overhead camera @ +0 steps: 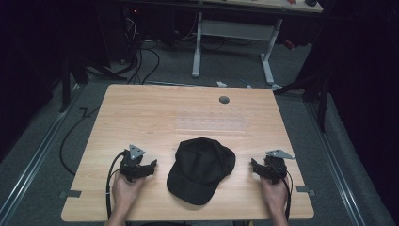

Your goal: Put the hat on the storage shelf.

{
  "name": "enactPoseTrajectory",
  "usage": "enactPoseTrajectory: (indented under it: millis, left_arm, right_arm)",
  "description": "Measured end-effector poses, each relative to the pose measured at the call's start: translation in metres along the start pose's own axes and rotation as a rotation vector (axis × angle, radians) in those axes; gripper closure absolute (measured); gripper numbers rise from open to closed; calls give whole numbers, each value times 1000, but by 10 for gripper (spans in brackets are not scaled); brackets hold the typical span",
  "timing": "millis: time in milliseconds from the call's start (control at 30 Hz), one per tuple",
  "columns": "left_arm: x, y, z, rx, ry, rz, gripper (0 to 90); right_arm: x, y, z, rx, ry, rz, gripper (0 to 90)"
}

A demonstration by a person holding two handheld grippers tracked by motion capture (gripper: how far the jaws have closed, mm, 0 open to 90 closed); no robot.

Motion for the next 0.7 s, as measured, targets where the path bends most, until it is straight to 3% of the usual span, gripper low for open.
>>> enactPoseTrajectory:
  millis: [700]
  left_arm:
    - [0, 0, 0, 1, 5, -3, 278]
  right_arm:
    - [0, 0, -1, -9, -10, 0, 310]
Point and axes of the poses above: each handheld gripper's, and its own axes: y roughly forward along the jaws, x roughly out of its underside, z roughly to its right, the point moved 6 cm from there along y, roughly forward along the jaws, and after that the axes turned 6 degrees about x, right-handed, at the moved point
